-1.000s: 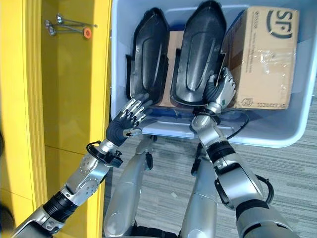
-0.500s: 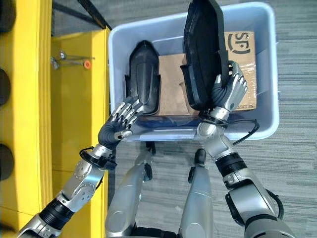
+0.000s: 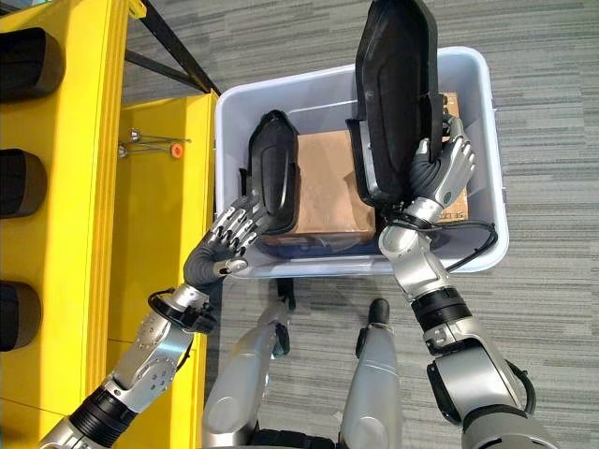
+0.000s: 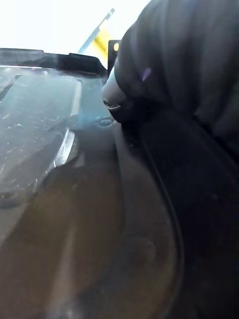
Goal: Move parts from the plastic box to the shelf.
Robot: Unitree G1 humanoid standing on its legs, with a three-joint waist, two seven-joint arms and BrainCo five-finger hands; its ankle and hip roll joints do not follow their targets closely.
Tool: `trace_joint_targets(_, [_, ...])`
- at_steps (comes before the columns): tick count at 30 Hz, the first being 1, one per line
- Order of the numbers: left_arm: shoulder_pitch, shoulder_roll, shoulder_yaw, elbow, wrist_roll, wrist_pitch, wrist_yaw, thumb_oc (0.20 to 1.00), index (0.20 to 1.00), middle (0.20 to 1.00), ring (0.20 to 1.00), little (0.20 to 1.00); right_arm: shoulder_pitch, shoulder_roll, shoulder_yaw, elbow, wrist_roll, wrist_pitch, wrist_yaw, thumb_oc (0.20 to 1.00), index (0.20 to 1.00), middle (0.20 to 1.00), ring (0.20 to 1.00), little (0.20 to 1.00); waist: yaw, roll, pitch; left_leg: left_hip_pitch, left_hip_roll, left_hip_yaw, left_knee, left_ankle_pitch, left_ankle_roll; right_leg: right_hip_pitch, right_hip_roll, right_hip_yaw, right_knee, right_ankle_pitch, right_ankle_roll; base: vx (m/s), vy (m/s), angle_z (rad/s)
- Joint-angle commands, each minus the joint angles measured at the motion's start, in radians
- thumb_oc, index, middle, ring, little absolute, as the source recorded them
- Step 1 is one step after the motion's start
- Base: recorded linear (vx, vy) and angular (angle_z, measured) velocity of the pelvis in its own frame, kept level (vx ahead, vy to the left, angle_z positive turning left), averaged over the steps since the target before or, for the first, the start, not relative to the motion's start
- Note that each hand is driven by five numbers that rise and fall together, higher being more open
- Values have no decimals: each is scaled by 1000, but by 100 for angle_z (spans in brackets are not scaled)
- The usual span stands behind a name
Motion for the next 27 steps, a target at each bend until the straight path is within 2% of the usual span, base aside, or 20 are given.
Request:
trace_joint_targets(1, [-23,-5,9,-55,-23,-34,-28,1000,1000,1000,1000,1000,-41,-21,-47,-61,101,-101,51,200,200,200,200,200,-4,17,10,76,-57,-41,60,-219,12,95,14,-158,-63,-6,-58,0,0,0])
trace_joint_targets(3, [-20,-6,14,-57,-22,-25,-25,1000,1000,1000,1000,1000,-31,-12,-54,-70,150,-115,97,200,200,200,200,200,-6,16,10,89,-55,-43,58,-218,11,107,16,-160,-66,-6,-59,18,-10,-1])
trace_joint_targets(8, [6,-7,62,-56,-35,15,-40,1000,1000,1000,1000,1000,22,42,-69,-135,418,-183,336,200,200,200,200,200,-7,-5,10,173,-41,-60,46,-217,0,204,24,-174,-100,3,-64,49,-36,3])
trace_joint_targets(12, [35,-3,85,-60,-21,19,-41,1000,1000,1000,1000,1000,75,75,-63,-199,516,-191,418,200,200,200,200,200,-5,-19,-10,210,-37,-67,31,-217,-1,249,24,-182,-132,10,-62,47,-6,5])
trace_joint_targets(14, [62,3,106,-55,-7,18,-43,1000,1000,1000,1000,1000,132,104,-54,-242,585,-198,478,200,200,200,200,200,-4,-36,-32,242,-39,-70,16,-222,0,291,19,-187,-165,18,-53,56,7,5])
trace_joint_targets(19, [112,12,143,-57,34,22,-57,1000,1000,1000,1000,1000,227,146,-30,-307,653,-206,541,200,200,200,200,200,0,-59,-86,288,-37,-69,-14,-224,13,351,15,-182,-243,63,-27,36,9,11])
trace_joint_targets(24, [137,22,139,-34,68,42,-74,1000,1000,1000,1000,1000,351,191,-7,-358,711,-225,574,200,200,200,200,200,-17,-82,-154,329,-52,-129,-50,-223,40,401,66,-90,-242,50,-22,57,-60,21])
trace_joint_targets(25, [144,23,137,-31,71,45,-87,1000,1000,1000,1000,1000,373,194,-3,-367,713,-233,567,200,200,200,200,200,-19,-87,-169,336,-58,-153,-60,-219,45,410,85,-65,-244,48,-22,51,-147,50])
trace_joint_targets(27, [148,27,132,-20,85,58,-141,1000,1000,1000,1000,1000,417,197,-15,-375,722,-252,556,200,200,200,200,200,-30,-100,-206,344,-79,-227,-81,-212,55,436,150,21,-268,44,-36,31,-205,82])
